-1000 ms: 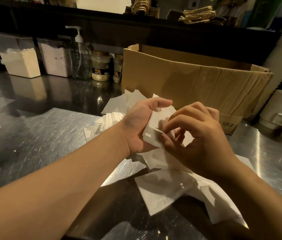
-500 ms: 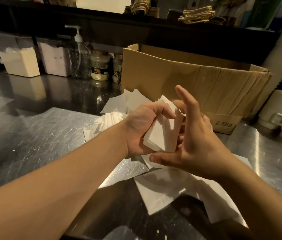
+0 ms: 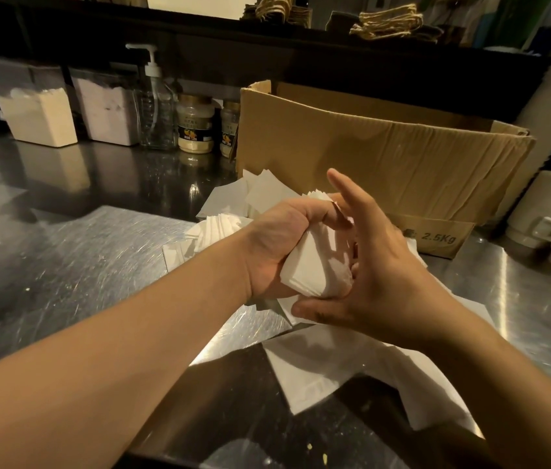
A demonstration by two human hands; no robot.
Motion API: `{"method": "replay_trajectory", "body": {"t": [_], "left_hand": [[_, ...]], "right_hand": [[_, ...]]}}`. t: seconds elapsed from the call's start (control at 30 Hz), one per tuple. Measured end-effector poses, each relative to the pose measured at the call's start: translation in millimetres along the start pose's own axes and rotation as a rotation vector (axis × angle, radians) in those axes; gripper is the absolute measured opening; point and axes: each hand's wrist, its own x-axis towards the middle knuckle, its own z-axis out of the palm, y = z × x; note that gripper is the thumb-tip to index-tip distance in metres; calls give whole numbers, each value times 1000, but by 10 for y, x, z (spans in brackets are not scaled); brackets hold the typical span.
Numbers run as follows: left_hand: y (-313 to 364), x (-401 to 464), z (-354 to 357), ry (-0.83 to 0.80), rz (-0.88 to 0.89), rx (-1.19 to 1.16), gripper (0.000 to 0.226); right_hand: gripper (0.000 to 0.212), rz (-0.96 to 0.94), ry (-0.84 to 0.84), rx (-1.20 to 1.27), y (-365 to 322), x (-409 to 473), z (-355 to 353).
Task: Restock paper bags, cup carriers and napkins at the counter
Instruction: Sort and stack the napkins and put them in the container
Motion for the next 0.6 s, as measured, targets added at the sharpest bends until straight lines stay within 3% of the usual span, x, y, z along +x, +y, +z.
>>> {"method": "replay_trajectory", "body": {"t": [0.07, 0.2, 0.3, 0.4, 0.6], "left_hand": [[28, -8, -17, -9, -46, -21, 21], [85, 43, -131, 40, -45, -129, 49], [132, 28, -143, 34, 1, -165, 41], [147, 21, -173, 60, 47, -206, 41], [130, 36, -178, 85, 53, -314, 45]], "right_hand": [[121, -60, 64, 71, 35, 3, 2], [64, -63, 298, 165, 68, 25, 14], [20, -16, 324, 153, 39, 30, -21], [9, -44, 186, 112, 25, 24, -106], [14, 39, -344, 36, 49, 27, -291]]}}
